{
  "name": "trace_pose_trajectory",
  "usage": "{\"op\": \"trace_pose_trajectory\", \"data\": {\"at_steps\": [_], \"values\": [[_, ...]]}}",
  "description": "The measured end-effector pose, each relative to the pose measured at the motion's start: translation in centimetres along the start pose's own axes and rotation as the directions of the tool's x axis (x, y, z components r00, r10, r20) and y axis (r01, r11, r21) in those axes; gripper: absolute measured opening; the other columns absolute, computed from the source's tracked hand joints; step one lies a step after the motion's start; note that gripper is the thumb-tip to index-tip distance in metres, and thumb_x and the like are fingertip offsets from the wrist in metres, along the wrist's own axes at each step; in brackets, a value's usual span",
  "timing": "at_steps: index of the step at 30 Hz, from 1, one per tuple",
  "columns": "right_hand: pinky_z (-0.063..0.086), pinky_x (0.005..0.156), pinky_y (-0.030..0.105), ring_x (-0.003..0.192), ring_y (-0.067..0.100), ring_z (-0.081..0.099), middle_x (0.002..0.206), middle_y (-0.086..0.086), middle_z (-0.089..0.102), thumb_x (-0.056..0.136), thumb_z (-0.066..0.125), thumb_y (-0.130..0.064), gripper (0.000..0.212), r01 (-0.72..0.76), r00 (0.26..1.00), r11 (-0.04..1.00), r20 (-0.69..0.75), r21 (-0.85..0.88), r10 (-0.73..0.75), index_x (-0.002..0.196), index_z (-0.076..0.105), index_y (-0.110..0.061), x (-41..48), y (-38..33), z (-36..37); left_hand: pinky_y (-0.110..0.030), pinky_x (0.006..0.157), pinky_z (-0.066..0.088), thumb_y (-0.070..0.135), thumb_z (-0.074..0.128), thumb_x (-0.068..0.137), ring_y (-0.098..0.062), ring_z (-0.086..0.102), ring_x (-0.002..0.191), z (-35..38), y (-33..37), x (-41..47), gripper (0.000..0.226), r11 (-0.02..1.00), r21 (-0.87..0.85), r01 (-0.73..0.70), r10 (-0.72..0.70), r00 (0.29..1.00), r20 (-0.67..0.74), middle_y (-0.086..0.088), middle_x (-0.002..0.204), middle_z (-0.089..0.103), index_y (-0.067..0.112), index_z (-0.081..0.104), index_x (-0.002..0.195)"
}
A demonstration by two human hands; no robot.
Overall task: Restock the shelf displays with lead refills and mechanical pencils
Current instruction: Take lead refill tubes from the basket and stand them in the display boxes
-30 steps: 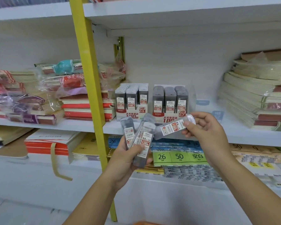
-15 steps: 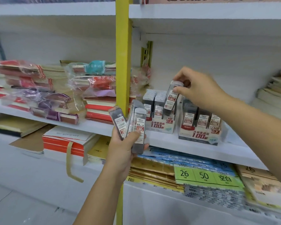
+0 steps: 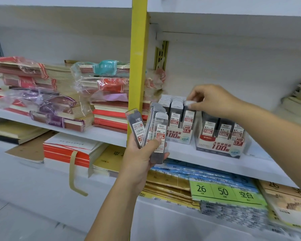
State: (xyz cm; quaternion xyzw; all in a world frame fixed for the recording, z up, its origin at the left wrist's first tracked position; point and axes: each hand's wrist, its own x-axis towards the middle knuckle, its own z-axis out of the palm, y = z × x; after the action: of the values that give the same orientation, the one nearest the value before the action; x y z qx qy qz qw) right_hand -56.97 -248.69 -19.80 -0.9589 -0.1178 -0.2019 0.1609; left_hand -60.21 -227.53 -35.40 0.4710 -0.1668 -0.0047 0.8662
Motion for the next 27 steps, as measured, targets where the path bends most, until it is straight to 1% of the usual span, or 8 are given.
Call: {"op": "trace_pose_trajectory", "data": {"at_steps": [5, 8, 11, 15, 18, 21, 24, 27], "values": [[0.034, 0.086, 0.032, 0.109, 0.014, 0.041, 0.110, -0.008, 0.062, 0.091, 0.060, -0.041, 0.023, 0.031, 0.990, 0.910, -0.112, -0.413, -0.084, 0.111, 0.067, -0.033, -0.7, -0.8, 0.4, -0.037, 0.073, 0.061, 0.020, 0.078, 0.079, -0.023, 0.074, 0.101, 0.1, 0.3, -0.2, 0.057, 1.000, 0.002, 0.019, -0.019, 0.999, 0.036, 0.000, 0.117, 0.074, 0.030, 0.056, 0.130], [0.048, 0.081, 0.022, 0.089, -0.003, 0.054, 0.096, -0.021, 0.062, 0.082, 0.054, -0.055, 0.018, 0.082, 0.991, 0.996, -0.103, -0.026, -0.084, 0.095, 0.061, -0.043, -3.5, -3.3, 1.2, -0.038, 0.074, 0.061, 0.029, 0.085, 0.069, -0.025, 0.073, 0.104, 0.2, 0.5, -0.3, 0.059, 0.999, -0.024, 0.032, -0.030, 0.996, 0.085, -0.003, 0.119, 0.073, 0.034, 0.063, 0.123], [0.055, 0.067, 0.021, 0.076, -0.001, 0.065, 0.087, -0.011, 0.069, 0.069, 0.074, -0.052, 0.035, -0.063, 0.996, 0.917, 0.085, 0.395, 0.032, 0.096, 0.057, -0.038, -5.8, -5.2, 2.8, -0.039, 0.075, 0.061, 0.032, 0.085, 0.066, -0.024, 0.073, 0.104, 0.7, 0.4, -0.4, 0.052, 0.999, -0.027, 0.033, -0.029, 0.991, 0.130, -0.003, 0.119, 0.073, 0.040, 0.068, 0.115], [0.048, 0.055, 0.022, 0.068, 0.011, 0.067, 0.083, 0.004, 0.071, 0.078, 0.078, -0.022, 0.033, -0.104, 0.994, 0.825, 0.067, 0.555, 0.081, 0.104, 0.059, -0.025, -6.1, -5.2, 3.2, -0.038, 0.075, 0.061, 0.032, 0.082, 0.074, -0.021, 0.073, 0.104, 1.2, 0.3, -0.6, 0.040, 0.999, -0.030, 0.030, -0.026, 0.991, 0.132, 0.001, 0.118, 0.074, 0.044, 0.069, 0.110], [0.049, 0.054, 0.015, 0.065, 0.006, 0.068, 0.088, 0.002, 0.071, 0.085, 0.072, -0.017, 0.028, -0.049, 0.984, 0.819, -0.113, 0.571, 0.137, 0.102, 0.058, -0.034, -5.2, -3.9, 1.2, -0.035, 0.071, 0.062, 0.032, 0.077, 0.077, -0.018, 0.074, 0.101, 1.3, 0.3, -0.6, 0.032, 1.000, -0.020, 0.023, -0.022, 0.997, 0.078, 0.006, 0.112, 0.075, 0.046, 0.070, 0.105], [0.048, 0.058, 0.015, 0.066, -0.001, 0.063, 0.089, -0.006, 0.068, 0.087, 0.070, -0.019, 0.029, 0.061, 0.934, 0.918, -0.348, 0.393, 0.087, 0.093, 0.051, -0.041, -3.8, -2.5, -1.3, -0.033, 0.067, 0.062, 0.034, 0.078, 0.073, -0.017, 0.075, 0.097, 1.1, 0.2, -0.6, 0.032, 1.000, -0.006, 0.019, -0.019, 0.999, 0.025, 0.008, 0.105, 0.076, 0.048, 0.071, 0.100], [0.040, 0.060, 0.013, 0.076, -0.002, 0.058, 0.089, -0.014, 0.063, 0.088, 0.068, -0.025, 0.029, 0.064, 0.956, 0.992, -0.292, 0.110, -0.030, 0.098, 0.046, -0.041, -2.7, -1.6, -1.3, -0.032, 0.065, 0.061, 0.034, 0.079, 0.071, -0.017, 0.075, 0.097, 1.0, 0.3, -0.6, 0.036, 1.000, -0.014, 0.025, -0.025, 1.000, 0.016, 0.008, 0.104, 0.076, 0.045, 0.069, 0.104], [0.039, 0.062, 0.017, 0.078, 0.000, 0.058, 0.089, -0.013, 0.064, 0.088, 0.068, -0.025, 0.027, 0.062, 0.959, 0.994, -0.281, 0.090, -0.035, 0.102, 0.047, -0.037, -1.8, -1.4, -0.7, -0.031, 0.064, 0.061, 0.033, 0.079, 0.071, -0.018, 0.075, 0.096, 0.9, 0.3, -0.6, 0.038, 0.999, -0.015, 0.029, -0.029, 0.999, 0.019, 0.007, 0.104, 0.077, 0.042, 0.068, 0.106]]}}
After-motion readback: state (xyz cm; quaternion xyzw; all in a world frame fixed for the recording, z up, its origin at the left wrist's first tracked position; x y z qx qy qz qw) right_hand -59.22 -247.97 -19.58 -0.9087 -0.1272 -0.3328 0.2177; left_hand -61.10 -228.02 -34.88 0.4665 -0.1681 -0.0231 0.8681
